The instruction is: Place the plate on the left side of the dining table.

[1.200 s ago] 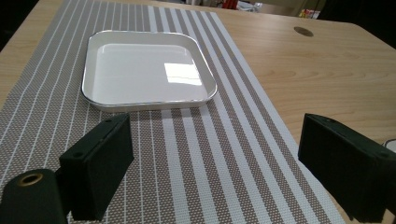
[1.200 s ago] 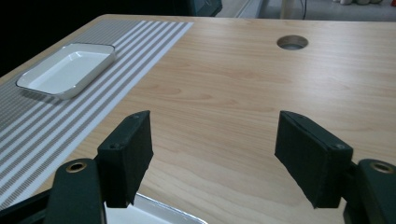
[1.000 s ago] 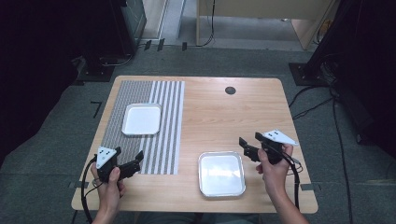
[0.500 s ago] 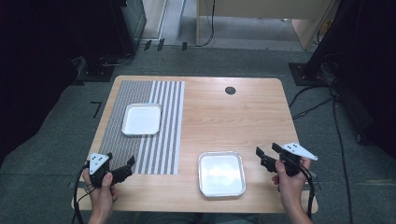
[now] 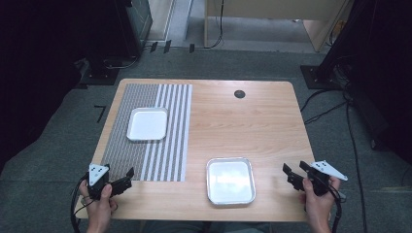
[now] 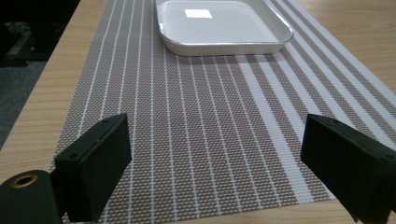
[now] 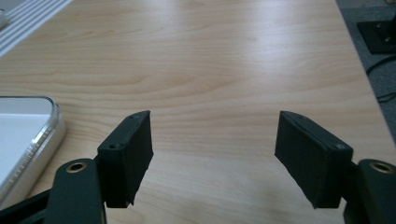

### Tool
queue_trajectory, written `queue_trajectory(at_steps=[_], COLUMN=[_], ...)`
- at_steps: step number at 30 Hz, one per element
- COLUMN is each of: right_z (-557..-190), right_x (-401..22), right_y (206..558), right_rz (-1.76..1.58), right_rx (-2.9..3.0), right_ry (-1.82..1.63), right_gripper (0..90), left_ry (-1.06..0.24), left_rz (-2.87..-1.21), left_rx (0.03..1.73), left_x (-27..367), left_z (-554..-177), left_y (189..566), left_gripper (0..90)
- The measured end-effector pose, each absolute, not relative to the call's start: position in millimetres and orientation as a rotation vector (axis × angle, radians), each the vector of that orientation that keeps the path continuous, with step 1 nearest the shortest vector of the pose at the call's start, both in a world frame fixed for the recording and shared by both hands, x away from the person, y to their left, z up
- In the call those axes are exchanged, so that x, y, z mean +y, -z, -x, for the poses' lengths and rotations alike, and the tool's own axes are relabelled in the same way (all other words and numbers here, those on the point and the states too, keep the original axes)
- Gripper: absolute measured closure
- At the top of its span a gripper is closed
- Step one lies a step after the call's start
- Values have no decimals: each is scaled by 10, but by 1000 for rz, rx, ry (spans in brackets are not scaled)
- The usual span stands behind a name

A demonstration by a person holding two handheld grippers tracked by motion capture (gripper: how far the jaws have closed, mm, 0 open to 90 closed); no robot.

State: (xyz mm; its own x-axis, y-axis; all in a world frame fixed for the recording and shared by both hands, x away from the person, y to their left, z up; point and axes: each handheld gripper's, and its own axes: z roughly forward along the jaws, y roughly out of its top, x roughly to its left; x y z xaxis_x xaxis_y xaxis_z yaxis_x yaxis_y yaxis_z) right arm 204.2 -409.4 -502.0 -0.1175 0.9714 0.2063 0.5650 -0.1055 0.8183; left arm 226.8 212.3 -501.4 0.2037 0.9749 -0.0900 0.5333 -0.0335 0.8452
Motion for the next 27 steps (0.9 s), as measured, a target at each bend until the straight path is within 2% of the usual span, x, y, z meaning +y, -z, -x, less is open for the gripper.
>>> queue_trajectory(at_steps=[14,17,23,27], right_z=[-1836,-1828,-1850,-1847], right_x=[-4333,-4350,-4226,-4231], right_y=[5197,5227,5244,5247], right_rz=[-1737,-1760,-1691,-1697], right_rx=[1691,1695,1772,1789], right_ry=[-1007,-981,-808,-826], right_gripper=[275,265,236,221], left_ry=[-779,-800,-762,-722], left_rz=[-1730,-1782,-1872,-1867], left_rx=[1515,1519,1555,1564], left_x=[2231,2198,2158,2181], left_z=[-2286,-2291,-2343,-2355], left_y=[5097,5124,5180,5182], left_gripper=[85,84,85,86])
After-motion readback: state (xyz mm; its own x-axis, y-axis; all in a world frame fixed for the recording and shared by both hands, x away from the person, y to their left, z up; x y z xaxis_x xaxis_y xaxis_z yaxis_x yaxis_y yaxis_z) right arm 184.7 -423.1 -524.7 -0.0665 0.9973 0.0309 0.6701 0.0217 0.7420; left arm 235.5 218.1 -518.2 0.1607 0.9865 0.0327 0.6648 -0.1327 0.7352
